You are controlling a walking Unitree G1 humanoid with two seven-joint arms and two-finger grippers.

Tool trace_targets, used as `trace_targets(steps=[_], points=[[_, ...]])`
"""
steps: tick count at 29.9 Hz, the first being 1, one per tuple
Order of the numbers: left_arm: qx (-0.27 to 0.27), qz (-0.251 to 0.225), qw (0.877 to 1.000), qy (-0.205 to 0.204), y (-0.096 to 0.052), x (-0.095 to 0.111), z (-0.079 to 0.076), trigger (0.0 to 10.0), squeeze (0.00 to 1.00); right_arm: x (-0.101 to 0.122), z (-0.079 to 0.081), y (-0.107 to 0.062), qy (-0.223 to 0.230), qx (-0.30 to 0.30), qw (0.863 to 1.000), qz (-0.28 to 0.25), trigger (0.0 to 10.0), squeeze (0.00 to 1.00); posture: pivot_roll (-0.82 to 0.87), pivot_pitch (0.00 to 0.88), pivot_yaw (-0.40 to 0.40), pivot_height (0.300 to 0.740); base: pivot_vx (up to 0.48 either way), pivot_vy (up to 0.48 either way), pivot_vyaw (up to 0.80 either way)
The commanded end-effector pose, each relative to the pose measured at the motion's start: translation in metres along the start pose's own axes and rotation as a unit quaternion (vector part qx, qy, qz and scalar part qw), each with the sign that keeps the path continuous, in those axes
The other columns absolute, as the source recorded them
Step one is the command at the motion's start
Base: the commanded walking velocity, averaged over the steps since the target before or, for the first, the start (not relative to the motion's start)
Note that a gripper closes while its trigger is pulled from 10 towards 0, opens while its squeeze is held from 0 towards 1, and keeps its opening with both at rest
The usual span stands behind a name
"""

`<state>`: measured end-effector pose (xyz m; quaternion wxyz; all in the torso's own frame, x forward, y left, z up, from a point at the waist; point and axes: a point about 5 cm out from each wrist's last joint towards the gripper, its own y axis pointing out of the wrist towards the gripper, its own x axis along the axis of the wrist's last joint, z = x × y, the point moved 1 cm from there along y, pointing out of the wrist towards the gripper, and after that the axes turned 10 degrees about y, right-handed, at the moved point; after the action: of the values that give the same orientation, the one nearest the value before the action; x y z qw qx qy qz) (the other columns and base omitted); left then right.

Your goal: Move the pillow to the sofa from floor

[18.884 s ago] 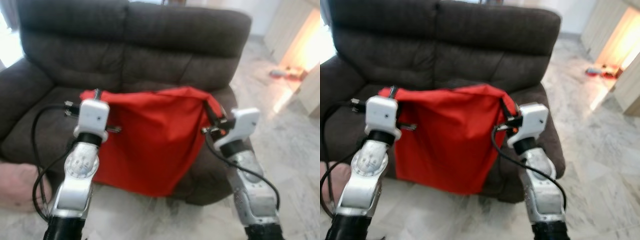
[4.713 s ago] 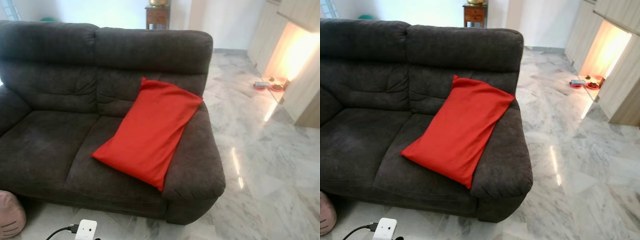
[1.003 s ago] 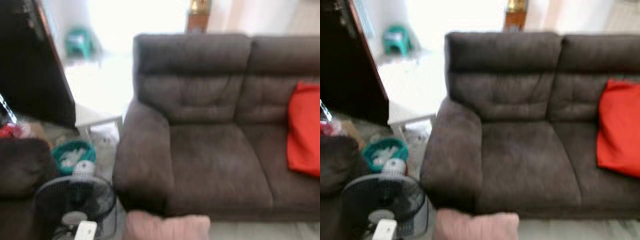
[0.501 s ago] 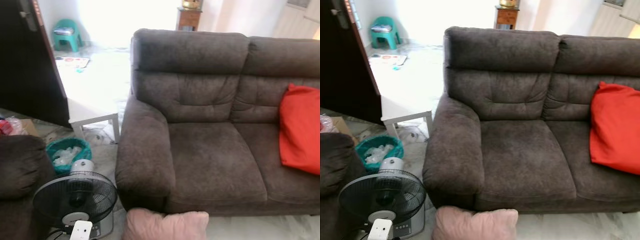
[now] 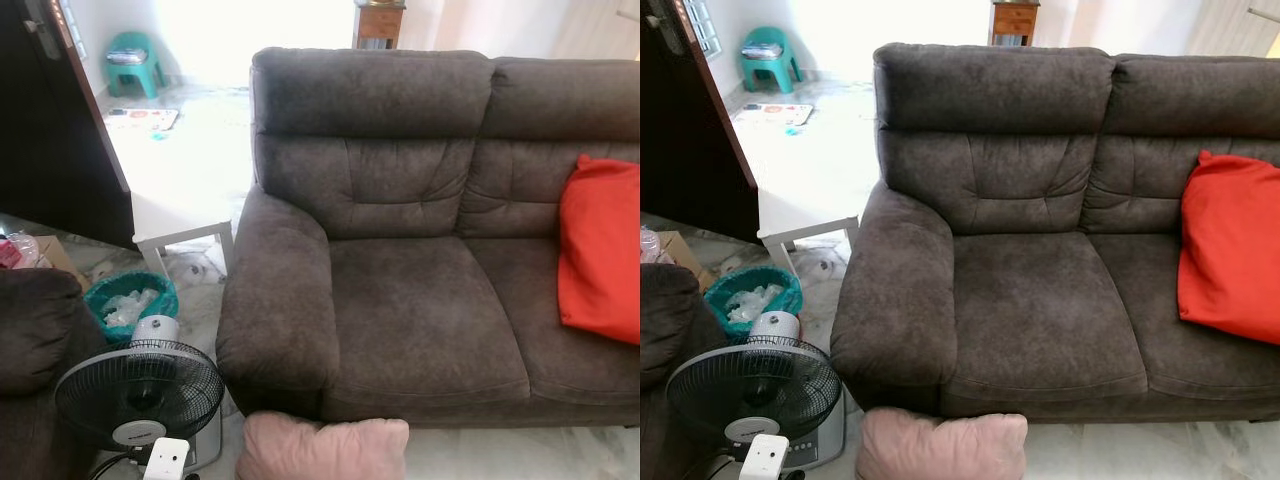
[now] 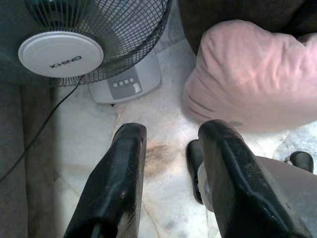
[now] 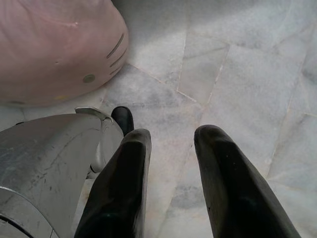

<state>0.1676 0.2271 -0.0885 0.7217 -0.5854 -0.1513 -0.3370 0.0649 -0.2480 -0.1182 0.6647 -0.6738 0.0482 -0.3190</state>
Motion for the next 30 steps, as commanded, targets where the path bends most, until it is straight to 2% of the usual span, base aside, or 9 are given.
trace_targets(steps=[1,16,27,30], points=[[-0.002,0.0,1.0,0.004,0.0,-0.0002,0.0002,10.0,0.0,0.0052,-0.0018,0.0,0.001,-0.001,1.0,-0.009,10.0,0.0,0.15,0.021,-0.059,0.74,0.0,0.0,0.0],[-0.002,-0.001,1.0,0.007,-0.0001,0.0001,0.0,10.0,0.0,0.0053,-0.0021,-0.0001,-0.001,-0.001,1.0,-0.008,10.0,0.0,0.16,0.024,-0.061,0.74,0.0,0.0,0.0],[-0.003,-0.003,1.0,0.011,-0.0001,0.0005,0.0001,10.0,0.0,0.005,-0.0019,-0.0001,-0.001,0.0,1.0,-0.008,10.0,0.0,0.16,0.021,-0.06,0.74,0.0,-0.277,0.0],[-0.003,-0.004,1.0,0.011,-0.0002,0.0004,0.0,10.0,0.0,0.0048,-0.002,-0.0002,-0.001,0.0,1.0,-0.008,10.0,0.0,0.16,0.019,-0.06,0.74,0.0,0.0,0.0]])
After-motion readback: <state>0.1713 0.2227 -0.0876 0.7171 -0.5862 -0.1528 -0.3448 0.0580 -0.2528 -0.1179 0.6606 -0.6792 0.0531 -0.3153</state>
